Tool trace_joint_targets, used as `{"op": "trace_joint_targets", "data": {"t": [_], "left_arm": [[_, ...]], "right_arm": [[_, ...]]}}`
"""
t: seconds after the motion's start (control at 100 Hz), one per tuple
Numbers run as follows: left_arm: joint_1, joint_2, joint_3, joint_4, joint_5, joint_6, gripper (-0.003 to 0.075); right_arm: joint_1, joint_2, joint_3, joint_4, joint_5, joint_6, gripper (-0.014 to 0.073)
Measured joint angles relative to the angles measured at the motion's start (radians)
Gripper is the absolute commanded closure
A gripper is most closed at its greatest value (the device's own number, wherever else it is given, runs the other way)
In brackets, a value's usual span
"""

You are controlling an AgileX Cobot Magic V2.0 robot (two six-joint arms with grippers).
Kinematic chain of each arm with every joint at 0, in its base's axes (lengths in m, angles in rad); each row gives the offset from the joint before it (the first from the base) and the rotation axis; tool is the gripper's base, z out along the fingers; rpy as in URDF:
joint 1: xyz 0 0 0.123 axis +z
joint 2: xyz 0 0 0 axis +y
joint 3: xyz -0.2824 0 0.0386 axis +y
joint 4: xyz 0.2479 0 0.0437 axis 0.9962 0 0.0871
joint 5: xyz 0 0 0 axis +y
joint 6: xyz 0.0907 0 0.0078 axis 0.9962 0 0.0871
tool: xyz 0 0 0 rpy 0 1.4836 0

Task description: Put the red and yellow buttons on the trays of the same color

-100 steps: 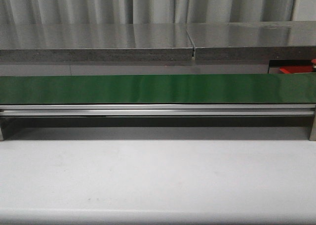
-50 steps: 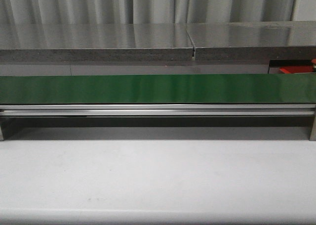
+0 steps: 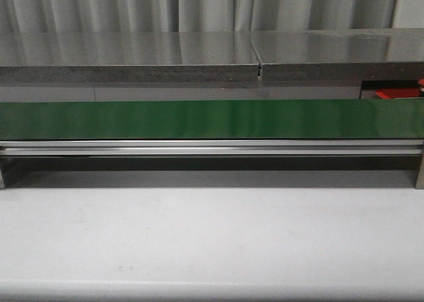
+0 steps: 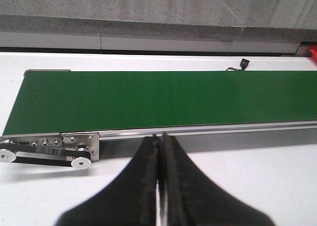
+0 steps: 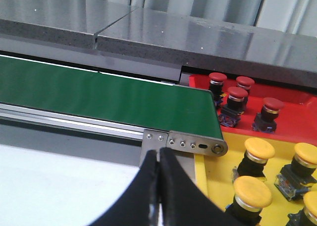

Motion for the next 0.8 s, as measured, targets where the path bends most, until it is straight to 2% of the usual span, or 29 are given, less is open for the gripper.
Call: {"op": "trace_joint_targets", "data": {"t": [0.36,0.63,0.8], "left_arm": [[0.0,0.0,0.0,0.0,-0.019,0.0,0.0739],[0.0,-0.068,0.125,0.005,-0.368,0.0,0.0739],[0.0,-0.186,0.258,0.09,-0.417,-0.002,0.0739]], "right_arm": [[0.0,0.0,0.0,0.0,0.0,0.0,0.0711],[0.0,0.0,0.0,0.0,0.0,0.0,0.0711],[0.0,0.0,0.0,0.0,0.0,0.001,0.0711]]}}
